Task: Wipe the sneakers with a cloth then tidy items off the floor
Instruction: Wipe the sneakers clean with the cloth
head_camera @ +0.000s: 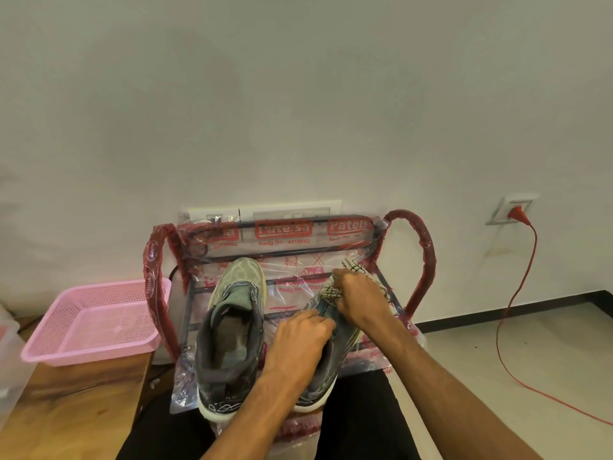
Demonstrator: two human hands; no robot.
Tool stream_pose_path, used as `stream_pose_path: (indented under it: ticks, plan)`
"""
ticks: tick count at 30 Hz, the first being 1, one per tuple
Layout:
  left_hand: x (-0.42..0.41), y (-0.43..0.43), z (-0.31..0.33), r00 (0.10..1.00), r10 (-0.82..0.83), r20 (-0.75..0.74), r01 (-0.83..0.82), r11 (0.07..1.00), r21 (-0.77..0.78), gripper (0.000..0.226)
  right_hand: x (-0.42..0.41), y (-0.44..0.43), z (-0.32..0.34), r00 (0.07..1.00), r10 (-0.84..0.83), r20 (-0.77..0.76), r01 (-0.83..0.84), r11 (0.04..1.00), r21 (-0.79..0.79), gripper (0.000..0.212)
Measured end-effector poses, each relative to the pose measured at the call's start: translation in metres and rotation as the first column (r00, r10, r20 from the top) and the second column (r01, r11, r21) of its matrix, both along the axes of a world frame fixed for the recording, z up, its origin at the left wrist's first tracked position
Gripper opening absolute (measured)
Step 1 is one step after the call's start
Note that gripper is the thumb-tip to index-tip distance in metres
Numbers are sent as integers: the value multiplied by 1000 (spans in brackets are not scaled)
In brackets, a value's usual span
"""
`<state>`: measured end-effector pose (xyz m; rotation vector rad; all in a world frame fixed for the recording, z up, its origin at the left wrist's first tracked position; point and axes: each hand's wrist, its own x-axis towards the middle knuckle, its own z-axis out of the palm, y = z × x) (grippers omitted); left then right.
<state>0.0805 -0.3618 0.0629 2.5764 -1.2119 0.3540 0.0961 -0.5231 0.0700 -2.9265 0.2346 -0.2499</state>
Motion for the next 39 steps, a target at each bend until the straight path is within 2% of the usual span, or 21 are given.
stream_pose_path:
  ticks: [3,5,7,10,11,15,19,22,26,29,31,34,36,39]
  plan:
    - [-1,0,-3,1000,-16,14,17,1000,-25,35,0,-1,5,987,135,-86,-118,978,173,35]
    - [-5,0,-4,999,-26,39,28,999,-44,37,-2,-2,9,966,220,-132,-189,958,215,44]
    - [-7,1,-7,998,-30,56,34,997,-75,38,-1,-5,11,972,193,-133,-168,970,177,51]
    - [-5,2,-11,999,-32,42,38,992,-124,39,0,-4,8,989,123,-79,-121,992,24,45]
    - [-5,2,-12,998,-38,40,43,990,-131,40,0,-3,7,991,119,-64,-117,993,26,42]
    - [-6,2,-12,997,-46,61,55,989,-140,40,-4,2,14,973,196,-121,-162,956,243,36]
    - [-8,2,-13,999,-36,39,42,985,-168,43,-3,5,10,989,115,-94,-98,981,169,37]
    - [-9,7,-14,1000,32,-1,-31,982,-186,46,-3,6,1,995,89,-49,-81,986,143,30]
    - [-8,16,-19,982,150,-111,-172,959,-227,44,-6,3,-3,998,54,-27,-49,985,167,43]
    - [-7,15,-20,983,147,-111,-170,956,-241,39,-9,5,-2,1000,15,-7,-13,987,157,33]
    - [-7,15,-19,983,143,-117,-169,950,-261,35,-12,7,-1,1000,20,0,-19,985,172,28]
    - [-9,16,-23,982,135,-132,-170,937,-305,33,-18,4,5,992,120,-50,-101,955,278,35]
    - [-9,17,-25,982,131,-133,-169,930,-327,32,-18,-1,8,990,125,-66,-106,966,234,33]
    - [-8,17,-23,981,140,-133,-178,924,-339,34,-14,-1,4,999,33,-32,-30,994,105,34]
